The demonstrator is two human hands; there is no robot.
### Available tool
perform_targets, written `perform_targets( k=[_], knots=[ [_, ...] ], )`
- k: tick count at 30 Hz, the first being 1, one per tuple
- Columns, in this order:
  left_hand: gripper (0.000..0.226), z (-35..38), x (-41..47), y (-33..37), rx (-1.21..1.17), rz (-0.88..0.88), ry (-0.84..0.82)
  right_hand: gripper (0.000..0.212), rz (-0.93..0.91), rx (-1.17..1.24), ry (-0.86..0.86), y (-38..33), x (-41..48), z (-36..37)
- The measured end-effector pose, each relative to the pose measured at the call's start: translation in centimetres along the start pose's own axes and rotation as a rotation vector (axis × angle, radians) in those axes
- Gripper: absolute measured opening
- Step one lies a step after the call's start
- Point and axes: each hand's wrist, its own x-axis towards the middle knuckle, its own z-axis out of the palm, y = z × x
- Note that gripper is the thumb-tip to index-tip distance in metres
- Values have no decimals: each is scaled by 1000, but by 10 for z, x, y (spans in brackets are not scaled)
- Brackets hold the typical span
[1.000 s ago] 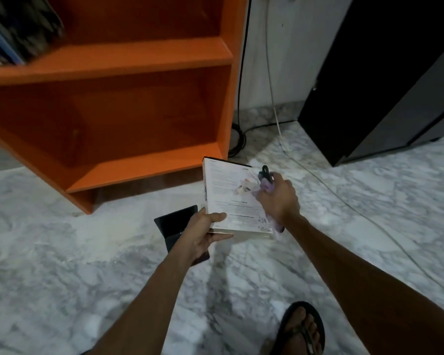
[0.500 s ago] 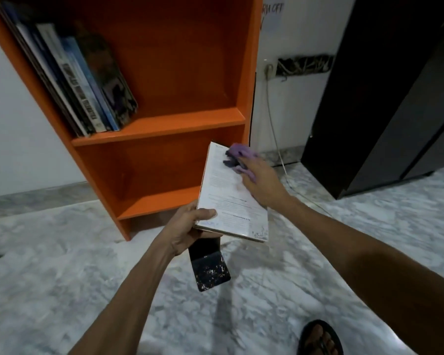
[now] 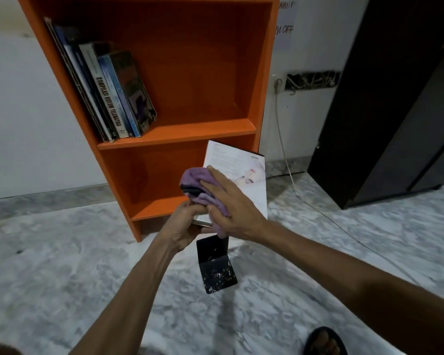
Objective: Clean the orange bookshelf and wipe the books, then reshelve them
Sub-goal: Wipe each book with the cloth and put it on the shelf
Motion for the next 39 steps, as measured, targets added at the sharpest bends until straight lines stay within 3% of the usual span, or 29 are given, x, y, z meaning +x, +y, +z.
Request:
perform_targets(
  k=[5,12,15,17,20,26,28,32,36,39],
  knots=[
    [34,-7,-3,6,-30,5,20,59,72,19,17,21,31,-16],
    [31,-15,-14,6,13,-14,39,41,590,-62,230,90,69,-39],
    [32,-15,-11,11,0,-6,38,45,425,45,256,56,67,-33],
    [32,-12,-5,13,-29,-4,70,52,260,31,155,21,62,-23],
    [27,-9,1,10,-89,6,146,48,162,-9,1,-15,41,-8],
    [24,-17,-7,-1,-185,-14,235,44,-47,36,-171,-19,-6,-9],
    [20,-22,-8,-2,-182,-32,255,43,-24,-9,-237,-11,-12,-20],
    [16,-24,-7,1,-180,-19,280,42,87,114,-20,-17,-5,-21],
    [28,-22,-8,6,-113,45,197,45,4,103,-109,-32,3,1],
    [21,-26,-8,15,-61,46,172,41,146,122,40,-9,25,0]
  ],
)
